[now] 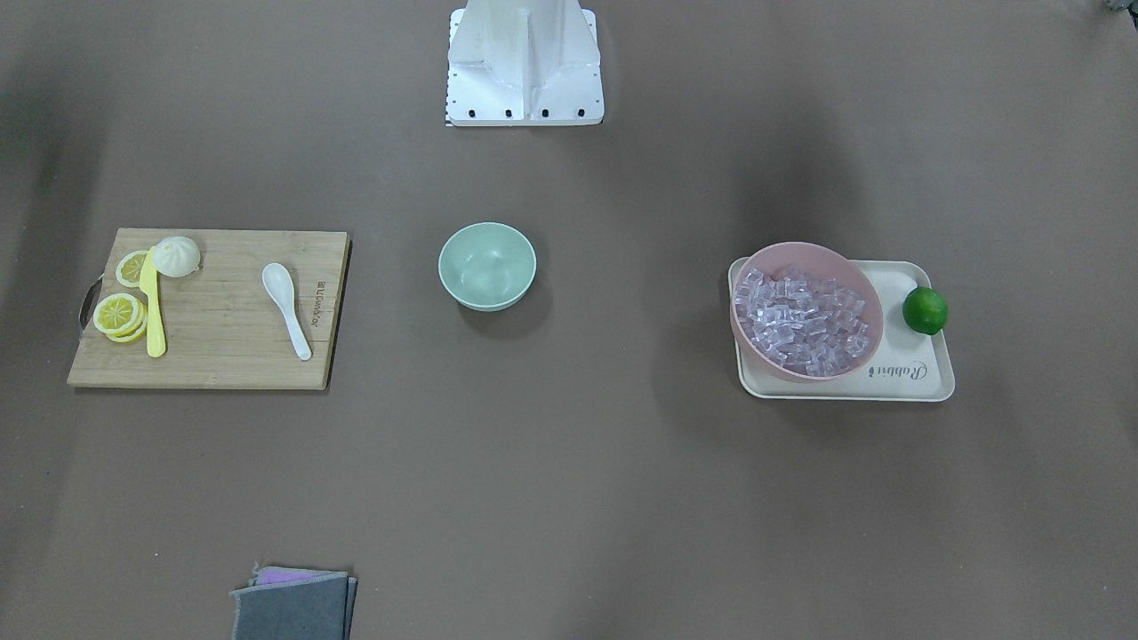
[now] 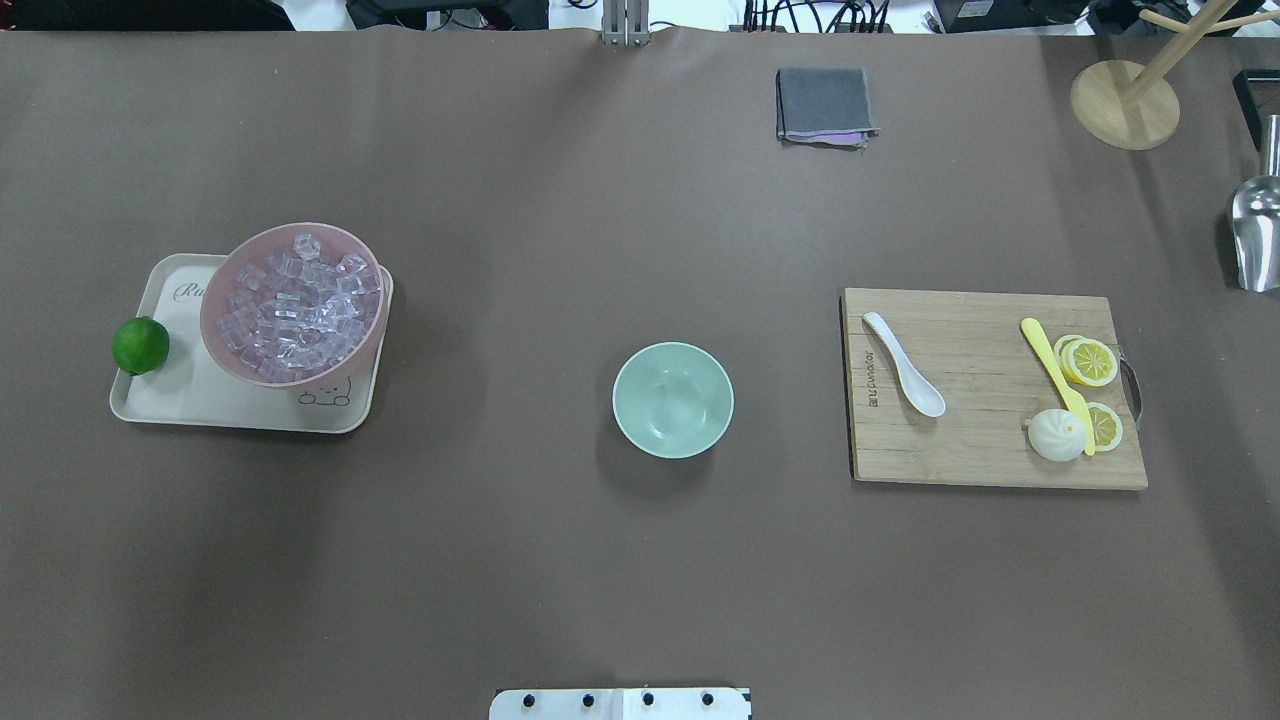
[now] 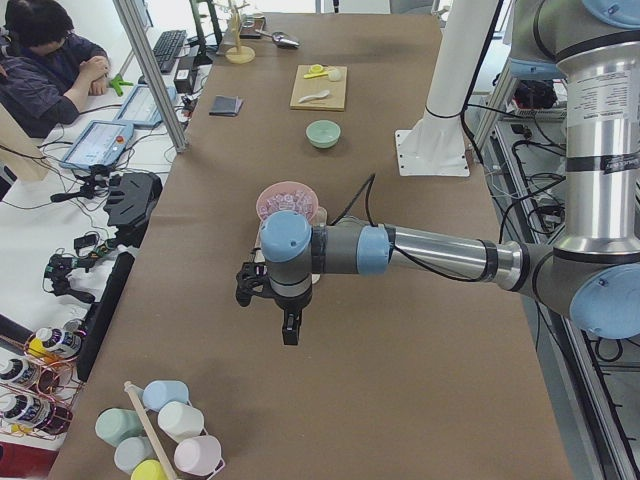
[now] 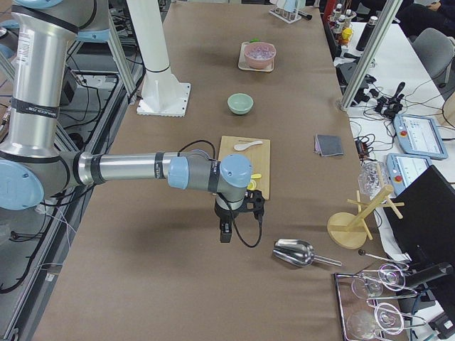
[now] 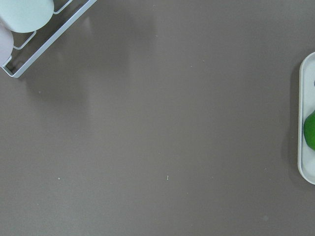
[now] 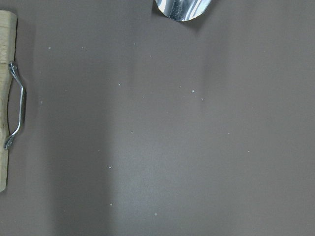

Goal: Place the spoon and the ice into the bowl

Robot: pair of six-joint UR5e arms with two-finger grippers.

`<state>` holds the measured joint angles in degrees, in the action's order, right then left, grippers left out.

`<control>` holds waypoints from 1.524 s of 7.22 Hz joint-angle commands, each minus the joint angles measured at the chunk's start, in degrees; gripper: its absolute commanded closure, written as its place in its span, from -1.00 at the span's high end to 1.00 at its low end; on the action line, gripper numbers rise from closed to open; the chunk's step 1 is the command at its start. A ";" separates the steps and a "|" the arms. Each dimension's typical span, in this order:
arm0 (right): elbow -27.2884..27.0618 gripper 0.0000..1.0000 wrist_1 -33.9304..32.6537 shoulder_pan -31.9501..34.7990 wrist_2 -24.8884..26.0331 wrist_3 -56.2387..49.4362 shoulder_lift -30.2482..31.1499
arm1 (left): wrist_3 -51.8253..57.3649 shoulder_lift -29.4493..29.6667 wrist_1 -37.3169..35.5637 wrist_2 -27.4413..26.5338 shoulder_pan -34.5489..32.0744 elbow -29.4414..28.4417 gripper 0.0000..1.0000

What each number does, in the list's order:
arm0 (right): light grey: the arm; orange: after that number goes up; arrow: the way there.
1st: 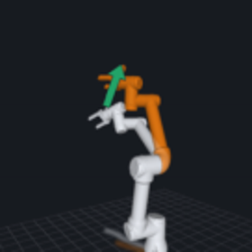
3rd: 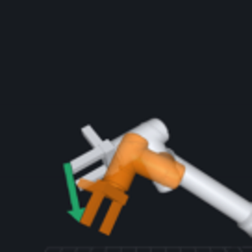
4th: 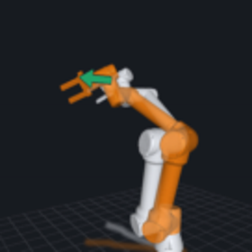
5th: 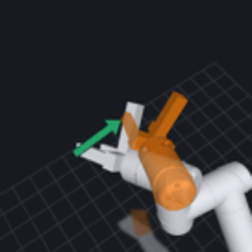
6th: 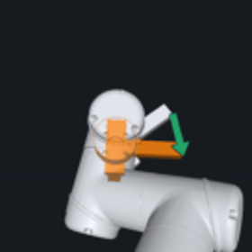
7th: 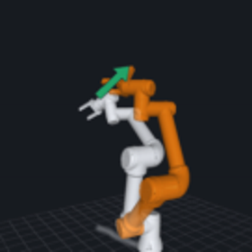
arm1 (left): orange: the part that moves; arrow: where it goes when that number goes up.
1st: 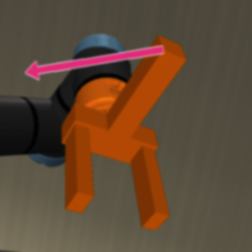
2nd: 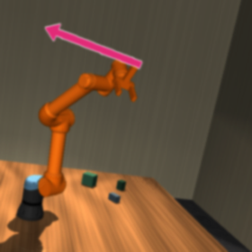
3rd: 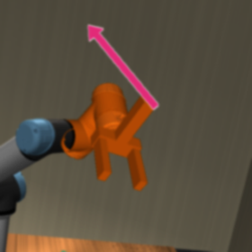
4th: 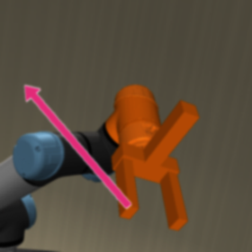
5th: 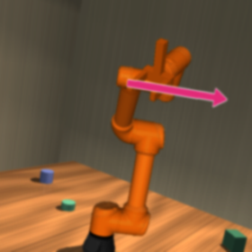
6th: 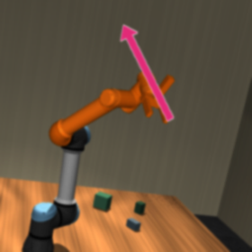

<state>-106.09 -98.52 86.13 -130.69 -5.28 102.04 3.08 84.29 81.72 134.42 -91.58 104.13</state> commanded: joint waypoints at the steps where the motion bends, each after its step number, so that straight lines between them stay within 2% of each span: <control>1: -0.08 1.00 0.00 0.00 0.00 0.00 0.00 | 0.00 0.17 -0.07 0.05 0.09 0.55 0.98; 4: -0.25 1.00 0.87 0.00 0.09 -0.09 0.00 | 0.00 -0.09 3.42 -0.30 0.09 0.82 0.98; 6: 0.18 1.00 8.84 0.09 0.09 0.00 0.35 | -0.44 0.35 7.29 -0.22 0.09 0.99 0.98; 8: 0.36 1.00 21.98 0.09 0.44 0.18 0.61 | -0.53 0.26 17.10 -0.04 0.09 0.20 0.98; 9: 0.27 1.00 26.41 0.09 0.70 0.27 0.62 | -0.53 0.52 22.46 -0.30 0.09 -1.02 0.98; 10: -0.08 1.00 28.54 0.09 0.70 0.35 0.27 | -0.70 1.66 27.73 -1.69 0.09 -2.34 0.98; 11: -0.17 1.00 29.35 0.09 0.96 0.35 -1.13 | -1.49 2.10 28.92 -1.53 0.09 -2.44 0.98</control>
<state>-106.07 -71.46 86.22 -129.98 -4.97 102.12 2.26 85.63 107.06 133.25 -91.50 102.37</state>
